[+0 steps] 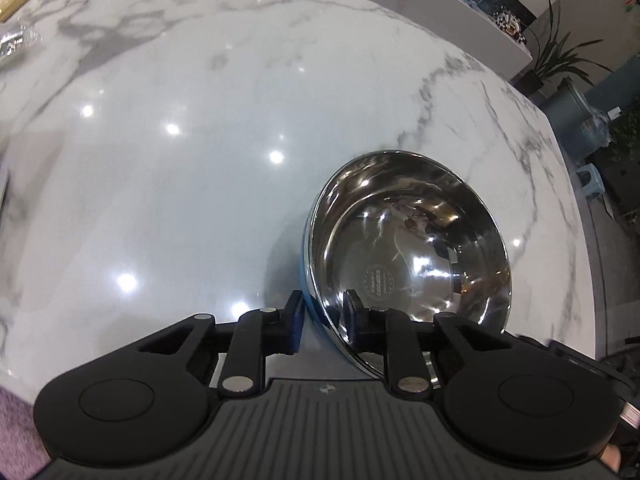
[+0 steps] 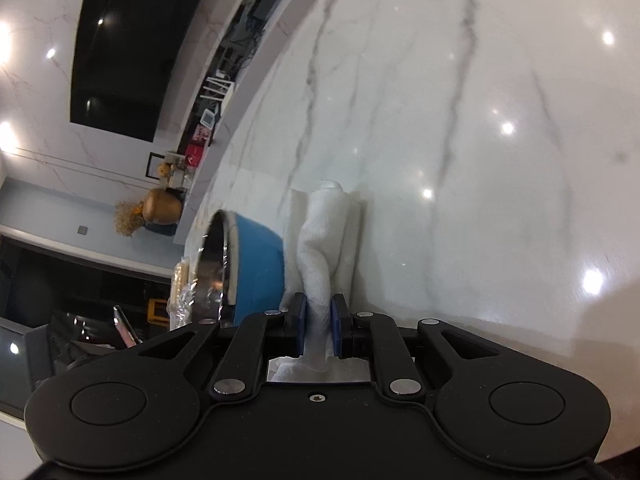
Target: Clean bowl
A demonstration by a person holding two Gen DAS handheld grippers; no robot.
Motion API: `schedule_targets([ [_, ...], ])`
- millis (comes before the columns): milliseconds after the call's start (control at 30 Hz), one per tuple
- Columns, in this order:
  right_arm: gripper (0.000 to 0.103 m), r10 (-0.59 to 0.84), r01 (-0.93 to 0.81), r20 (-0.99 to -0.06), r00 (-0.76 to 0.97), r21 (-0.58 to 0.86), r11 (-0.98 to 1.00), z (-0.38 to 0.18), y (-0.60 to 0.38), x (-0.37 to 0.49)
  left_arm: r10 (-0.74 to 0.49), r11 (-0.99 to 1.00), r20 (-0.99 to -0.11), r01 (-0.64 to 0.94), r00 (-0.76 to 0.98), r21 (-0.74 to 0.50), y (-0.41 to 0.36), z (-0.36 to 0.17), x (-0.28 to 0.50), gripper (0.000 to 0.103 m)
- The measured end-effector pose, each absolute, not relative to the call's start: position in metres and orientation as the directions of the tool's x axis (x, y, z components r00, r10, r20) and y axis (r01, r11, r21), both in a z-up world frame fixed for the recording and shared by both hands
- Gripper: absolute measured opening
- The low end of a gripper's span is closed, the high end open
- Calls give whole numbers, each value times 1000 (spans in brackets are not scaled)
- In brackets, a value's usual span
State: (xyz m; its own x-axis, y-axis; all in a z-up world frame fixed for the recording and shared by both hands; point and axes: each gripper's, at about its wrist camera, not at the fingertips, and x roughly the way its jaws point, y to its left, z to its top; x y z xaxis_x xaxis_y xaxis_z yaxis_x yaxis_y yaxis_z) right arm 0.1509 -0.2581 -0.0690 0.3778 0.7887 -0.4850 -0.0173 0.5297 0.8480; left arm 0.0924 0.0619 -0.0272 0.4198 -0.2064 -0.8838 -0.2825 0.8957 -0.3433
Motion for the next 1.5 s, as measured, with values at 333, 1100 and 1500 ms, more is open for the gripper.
schedule_targets([
  [333,12,825,-64,-413,385,880,471,-48,-273,159,-207,904,-864,-247,459,-348,61,-29,96,19],
  [1100,12,808,0,-476,347,862,508,-84,-251,145,-190,923,-824,-188,535,-335,57,-28,87,21],
  [1500,12,795,-122,-448,409,836,535,-46,-271,152,-229,948,-822,-71,521,-310,49,-26,93,19],
])
